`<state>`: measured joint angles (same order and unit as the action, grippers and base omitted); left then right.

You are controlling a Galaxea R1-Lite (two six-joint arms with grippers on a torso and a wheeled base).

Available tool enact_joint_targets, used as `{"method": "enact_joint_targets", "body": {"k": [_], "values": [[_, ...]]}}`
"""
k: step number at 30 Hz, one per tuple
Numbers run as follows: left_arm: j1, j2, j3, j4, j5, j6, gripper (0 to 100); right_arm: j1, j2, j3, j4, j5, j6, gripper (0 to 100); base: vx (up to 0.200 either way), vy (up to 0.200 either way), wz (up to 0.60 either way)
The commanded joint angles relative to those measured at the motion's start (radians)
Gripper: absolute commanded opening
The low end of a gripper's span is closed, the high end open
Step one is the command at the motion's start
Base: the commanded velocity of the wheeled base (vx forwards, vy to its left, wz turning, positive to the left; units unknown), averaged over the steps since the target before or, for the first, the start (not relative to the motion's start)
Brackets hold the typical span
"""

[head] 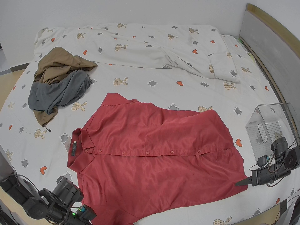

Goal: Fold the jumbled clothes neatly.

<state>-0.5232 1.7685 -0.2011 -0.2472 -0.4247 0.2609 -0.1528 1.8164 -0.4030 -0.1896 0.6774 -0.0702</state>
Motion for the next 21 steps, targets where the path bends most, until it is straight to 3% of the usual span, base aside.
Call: {"method": "enact_joint_targets", "body": {"k": [1,7,12,17,18,19,21], "values": [[0.002,-0.035,-0.008,0.000,0.000,-0.009,100,-0.004,-0.005,0.010,-0.001,-0.001,0.000,100,0.000,0.000,0.00],[0.002,-0.129,-0.017,0.002,-0.042,-0.072,100,-0.054,-0.092,0.009,-0.002,-0.015,0.001,100,0.000,0.000,0.00],[0.003,-0.222,-0.103,0.059,-0.043,-0.207,100,-0.083,-0.183,-0.042,-0.007,-0.012,0.007,100,0.000,0.000,0.00],[0.043,-0.225,-0.288,0.077,-0.042,-0.430,100,-0.045,-0.173,-0.191,-0.016,-0.010,0.101,100,0.000,0.000,0.00],[0.046,-0.225,-0.293,0.077,-0.042,-0.434,100,-0.042,-0.172,-0.197,-0.016,-0.010,0.105,100,0.000,0.000,0.00],[0.078,-0.210,-0.370,0.077,-0.043,-0.508,100,0.012,-0.138,-0.284,-0.016,-0.016,0.161,100,0.000,0.000,0.00],[0.111,-0.187,-0.443,0.078,-0.045,-0.569,100,0.053,-0.095,-0.373,-0.018,-0.038,0.230,100,0.000,0.000,0.00]]}}
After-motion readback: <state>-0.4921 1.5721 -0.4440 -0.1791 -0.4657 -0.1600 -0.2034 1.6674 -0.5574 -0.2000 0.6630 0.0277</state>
